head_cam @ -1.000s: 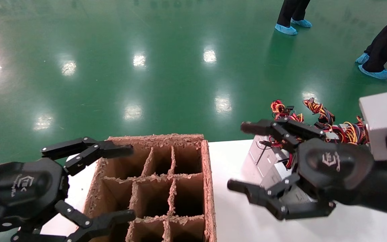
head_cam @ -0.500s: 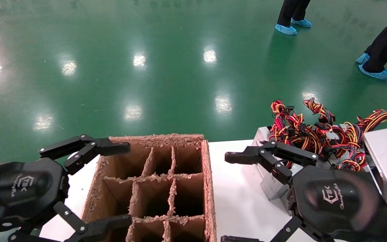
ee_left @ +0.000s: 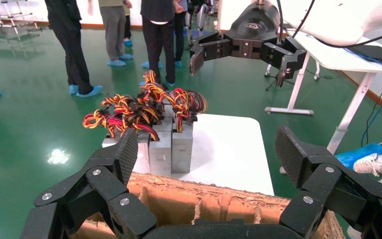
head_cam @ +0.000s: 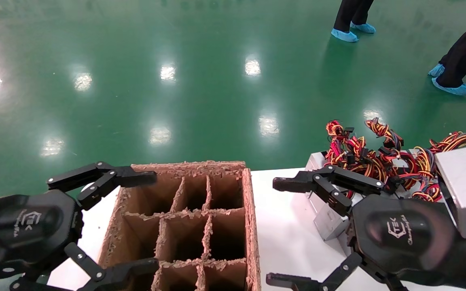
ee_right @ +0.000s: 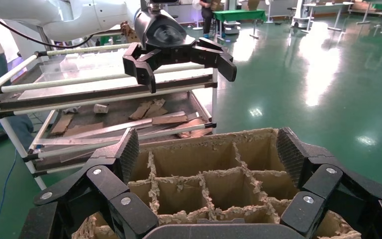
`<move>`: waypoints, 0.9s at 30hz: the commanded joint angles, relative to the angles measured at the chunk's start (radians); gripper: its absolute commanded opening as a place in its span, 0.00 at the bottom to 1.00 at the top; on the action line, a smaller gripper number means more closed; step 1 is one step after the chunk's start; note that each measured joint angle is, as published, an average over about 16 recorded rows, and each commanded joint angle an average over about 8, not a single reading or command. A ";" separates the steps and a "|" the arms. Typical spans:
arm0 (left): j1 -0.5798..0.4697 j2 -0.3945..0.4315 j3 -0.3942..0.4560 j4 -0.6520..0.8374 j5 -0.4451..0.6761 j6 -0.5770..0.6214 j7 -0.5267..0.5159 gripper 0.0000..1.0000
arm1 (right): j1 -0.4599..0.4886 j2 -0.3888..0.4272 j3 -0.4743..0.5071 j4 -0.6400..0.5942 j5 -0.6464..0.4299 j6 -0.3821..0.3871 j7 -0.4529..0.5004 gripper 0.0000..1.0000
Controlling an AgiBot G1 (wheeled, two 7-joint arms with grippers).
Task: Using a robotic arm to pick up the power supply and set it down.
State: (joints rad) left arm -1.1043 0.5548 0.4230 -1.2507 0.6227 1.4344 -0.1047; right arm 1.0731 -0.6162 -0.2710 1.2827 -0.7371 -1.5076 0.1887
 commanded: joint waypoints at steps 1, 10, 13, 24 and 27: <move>0.000 0.000 0.000 0.000 0.000 0.000 0.000 1.00 | 0.000 0.001 -0.002 0.000 0.002 0.003 0.000 1.00; 0.000 0.000 0.000 0.000 0.000 0.000 0.000 1.00 | 0.001 0.004 -0.007 0.001 0.005 0.009 0.000 1.00; 0.000 0.000 0.000 0.000 0.000 0.000 0.000 1.00 | 0.001 0.005 -0.007 0.001 0.006 0.011 0.000 1.00; 0.000 0.000 0.000 0.000 0.000 0.000 0.000 1.00 | 0.001 0.006 -0.009 0.001 0.007 0.014 -0.001 1.00; 0.000 0.000 0.000 0.000 0.000 0.000 0.000 1.00 | 0.001 0.006 -0.009 0.001 0.007 0.014 -0.001 1.00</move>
State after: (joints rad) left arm -1.1043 0.5548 0.4230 -1.2507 0.6227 1.4344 -0.1047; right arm 1.0745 -0.6105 -0.2805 1.2842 -0.7301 -1.4939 0.1878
